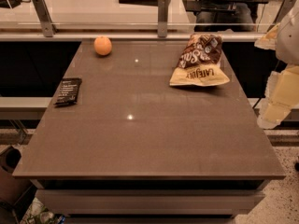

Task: Move brown chip bag near rxbar chocolate

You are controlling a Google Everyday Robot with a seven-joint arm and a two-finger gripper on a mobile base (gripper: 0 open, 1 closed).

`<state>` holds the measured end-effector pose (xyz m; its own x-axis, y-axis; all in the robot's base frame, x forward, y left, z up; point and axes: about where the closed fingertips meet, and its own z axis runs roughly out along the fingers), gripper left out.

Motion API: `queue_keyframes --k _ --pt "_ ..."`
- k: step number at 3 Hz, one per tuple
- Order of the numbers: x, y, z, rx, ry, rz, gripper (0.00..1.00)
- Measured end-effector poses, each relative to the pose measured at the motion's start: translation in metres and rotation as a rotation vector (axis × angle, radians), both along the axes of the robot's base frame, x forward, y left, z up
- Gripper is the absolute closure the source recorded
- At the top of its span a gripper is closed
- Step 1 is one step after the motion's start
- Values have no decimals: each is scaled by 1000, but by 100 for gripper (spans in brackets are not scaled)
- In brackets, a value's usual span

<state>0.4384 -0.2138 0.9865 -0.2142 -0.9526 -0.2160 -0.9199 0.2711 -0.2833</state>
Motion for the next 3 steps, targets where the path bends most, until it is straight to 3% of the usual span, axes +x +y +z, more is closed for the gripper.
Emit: queue_keyframes --k 2,3 --pt "7 1 3 16 -19 0 0" --pt "47 3 1 66 -57 -12 0"
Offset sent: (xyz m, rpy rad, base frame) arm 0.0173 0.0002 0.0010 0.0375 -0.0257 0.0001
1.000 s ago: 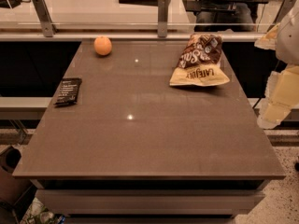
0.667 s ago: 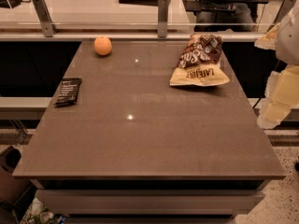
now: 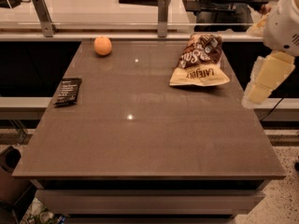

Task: Move brown chip bag near rxbar chocolate

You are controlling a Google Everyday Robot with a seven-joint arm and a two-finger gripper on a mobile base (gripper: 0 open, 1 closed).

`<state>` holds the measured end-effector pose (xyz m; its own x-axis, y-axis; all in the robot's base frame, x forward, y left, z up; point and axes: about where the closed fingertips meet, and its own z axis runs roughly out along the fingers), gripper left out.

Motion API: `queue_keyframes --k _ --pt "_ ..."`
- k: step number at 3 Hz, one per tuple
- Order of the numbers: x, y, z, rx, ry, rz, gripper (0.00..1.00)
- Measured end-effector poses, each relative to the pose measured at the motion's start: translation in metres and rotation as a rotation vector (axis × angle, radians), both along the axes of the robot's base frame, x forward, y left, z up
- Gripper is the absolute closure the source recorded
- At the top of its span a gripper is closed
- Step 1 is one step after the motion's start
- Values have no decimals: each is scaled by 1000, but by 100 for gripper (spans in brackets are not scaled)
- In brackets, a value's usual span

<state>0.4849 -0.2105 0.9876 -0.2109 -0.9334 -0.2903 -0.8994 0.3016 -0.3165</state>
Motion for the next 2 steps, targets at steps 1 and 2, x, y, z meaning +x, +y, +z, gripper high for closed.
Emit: queue_keyframes --k 1,2 --pt "49 7 -5 12 -39 -52 0" --pt "93 8 -9 2 -93 -114 0"
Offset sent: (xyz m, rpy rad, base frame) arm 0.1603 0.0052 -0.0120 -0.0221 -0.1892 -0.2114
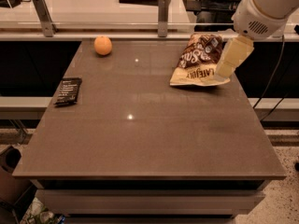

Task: Move brown chip bag near rxbar chocolate

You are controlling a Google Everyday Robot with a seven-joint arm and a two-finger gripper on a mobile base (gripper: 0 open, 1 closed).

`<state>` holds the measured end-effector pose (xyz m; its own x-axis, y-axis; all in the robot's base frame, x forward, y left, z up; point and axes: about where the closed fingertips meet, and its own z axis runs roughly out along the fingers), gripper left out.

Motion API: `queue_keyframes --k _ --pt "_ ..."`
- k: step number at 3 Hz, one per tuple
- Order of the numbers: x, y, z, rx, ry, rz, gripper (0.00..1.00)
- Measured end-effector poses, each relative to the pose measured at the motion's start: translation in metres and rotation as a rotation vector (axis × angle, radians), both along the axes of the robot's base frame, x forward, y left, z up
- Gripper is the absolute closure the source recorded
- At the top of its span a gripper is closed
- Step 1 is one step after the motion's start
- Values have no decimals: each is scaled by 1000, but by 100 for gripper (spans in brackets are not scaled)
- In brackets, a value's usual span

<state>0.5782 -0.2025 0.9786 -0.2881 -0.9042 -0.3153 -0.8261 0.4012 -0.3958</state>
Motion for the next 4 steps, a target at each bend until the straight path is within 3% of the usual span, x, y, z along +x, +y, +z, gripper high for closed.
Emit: queue_keyframes --k 1,2,4 --pt "45 -8 -10 10 -40 -68 0" --pt "81 -7 -27 31 -40 -100 0" --pt "138 1 -65 89 22 -123 0"
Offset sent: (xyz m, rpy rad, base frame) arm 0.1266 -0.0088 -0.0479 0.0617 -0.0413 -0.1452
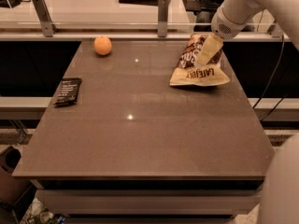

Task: Move brown chip bag near rxbar chocolate

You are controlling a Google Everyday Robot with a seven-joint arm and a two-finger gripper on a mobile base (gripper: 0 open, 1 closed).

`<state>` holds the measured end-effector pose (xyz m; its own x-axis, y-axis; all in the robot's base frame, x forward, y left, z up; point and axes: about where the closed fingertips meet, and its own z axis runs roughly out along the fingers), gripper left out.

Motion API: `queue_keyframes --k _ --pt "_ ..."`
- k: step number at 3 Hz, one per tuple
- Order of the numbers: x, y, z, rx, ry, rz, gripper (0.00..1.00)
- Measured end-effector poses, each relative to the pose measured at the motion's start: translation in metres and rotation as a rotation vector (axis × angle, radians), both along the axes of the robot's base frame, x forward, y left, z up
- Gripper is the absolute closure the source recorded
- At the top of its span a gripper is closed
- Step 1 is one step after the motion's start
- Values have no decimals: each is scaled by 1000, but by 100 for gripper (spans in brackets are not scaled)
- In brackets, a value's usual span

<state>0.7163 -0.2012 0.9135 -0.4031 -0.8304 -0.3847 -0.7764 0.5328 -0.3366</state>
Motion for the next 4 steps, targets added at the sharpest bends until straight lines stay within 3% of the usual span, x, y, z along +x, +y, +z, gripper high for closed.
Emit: queue_keyframes --k 2,4 --pt "24 6 -47 60 92 -13 0" --pt "27 17 -78 101 140 -8 43"
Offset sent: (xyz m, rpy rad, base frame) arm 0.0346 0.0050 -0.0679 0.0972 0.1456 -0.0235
